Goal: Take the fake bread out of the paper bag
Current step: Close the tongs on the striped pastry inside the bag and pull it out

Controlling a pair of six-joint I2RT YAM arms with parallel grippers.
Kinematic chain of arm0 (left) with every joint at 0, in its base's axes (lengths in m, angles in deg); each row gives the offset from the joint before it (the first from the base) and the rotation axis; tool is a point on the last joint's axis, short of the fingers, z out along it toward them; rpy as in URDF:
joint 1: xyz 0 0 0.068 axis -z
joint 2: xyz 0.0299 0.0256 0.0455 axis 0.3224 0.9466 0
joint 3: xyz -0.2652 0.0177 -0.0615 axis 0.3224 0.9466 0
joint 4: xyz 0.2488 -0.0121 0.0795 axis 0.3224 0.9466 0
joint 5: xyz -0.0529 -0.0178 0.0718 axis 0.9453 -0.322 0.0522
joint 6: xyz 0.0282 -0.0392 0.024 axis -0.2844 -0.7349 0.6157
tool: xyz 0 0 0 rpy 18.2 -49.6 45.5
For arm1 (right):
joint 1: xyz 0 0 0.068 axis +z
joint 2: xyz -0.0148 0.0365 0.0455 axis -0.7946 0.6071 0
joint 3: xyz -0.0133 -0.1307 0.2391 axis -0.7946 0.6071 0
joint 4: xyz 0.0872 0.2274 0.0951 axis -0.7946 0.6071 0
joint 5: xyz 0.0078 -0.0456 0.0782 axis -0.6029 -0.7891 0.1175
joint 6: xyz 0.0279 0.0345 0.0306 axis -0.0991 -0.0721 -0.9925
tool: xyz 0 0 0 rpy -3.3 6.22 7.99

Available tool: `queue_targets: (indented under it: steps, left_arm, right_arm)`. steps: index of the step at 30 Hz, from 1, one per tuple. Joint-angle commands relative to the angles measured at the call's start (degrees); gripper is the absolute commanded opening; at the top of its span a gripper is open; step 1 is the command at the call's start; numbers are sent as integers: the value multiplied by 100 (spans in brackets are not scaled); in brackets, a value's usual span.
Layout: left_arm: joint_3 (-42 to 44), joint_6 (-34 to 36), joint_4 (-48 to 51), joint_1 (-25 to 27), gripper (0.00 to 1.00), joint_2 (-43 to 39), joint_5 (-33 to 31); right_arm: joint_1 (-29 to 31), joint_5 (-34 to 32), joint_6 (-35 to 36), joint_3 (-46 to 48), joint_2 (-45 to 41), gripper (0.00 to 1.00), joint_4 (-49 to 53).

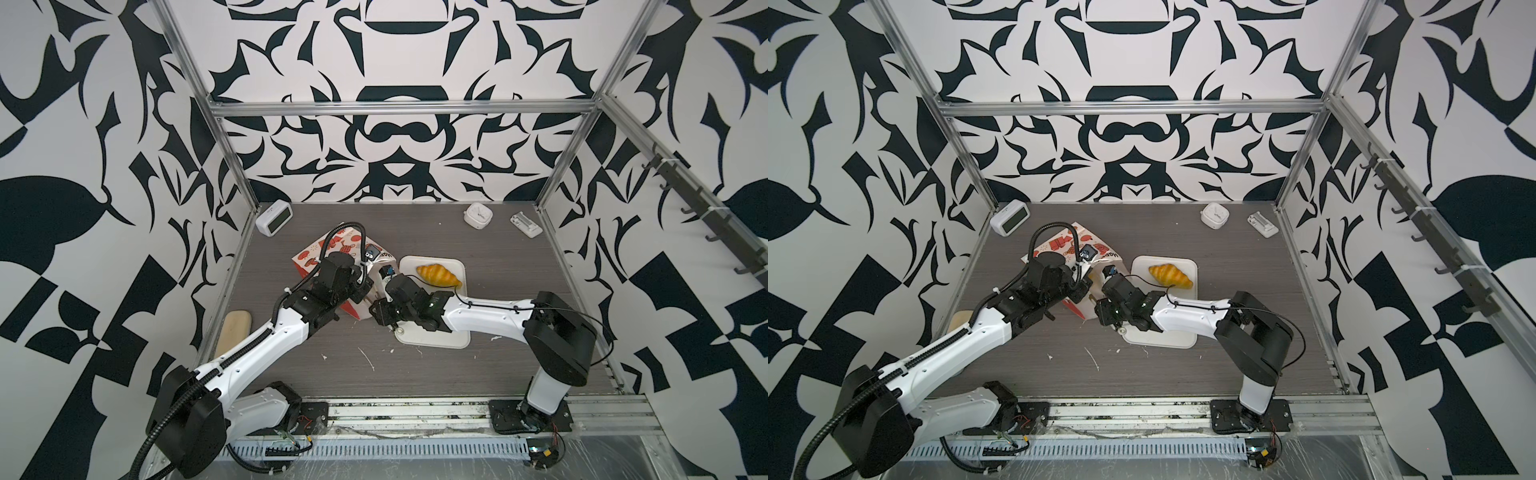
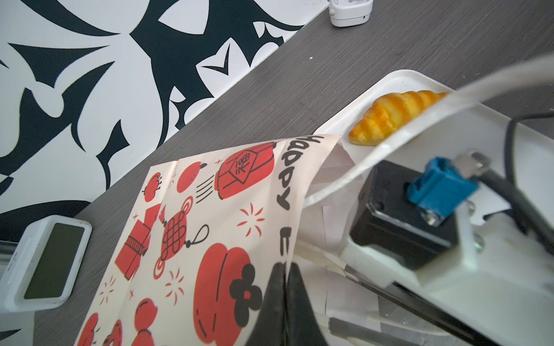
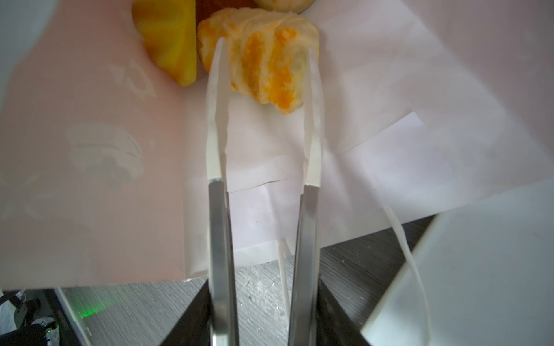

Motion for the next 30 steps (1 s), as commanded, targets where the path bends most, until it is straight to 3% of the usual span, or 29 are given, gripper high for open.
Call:
queue_targets:
  steps: [1,11,19,30]
  left_arm:
    - [64,-9,-71,18,6,-31,59]
    - [50,-8,-75,18,6,-3,83]
    - [61,1,-63,18,6,-46,60]
    - [63,-8,-114,18,6,-9,-62]
  right_arm:
    - [-16,-154,-28,8,-265,50,-242]
    - [-166,221,-53,-249,85,48,-169]
    - [-215,250,-63,-341,191,35,-49]
    - [-291,29,-35,171,-679,25,76]
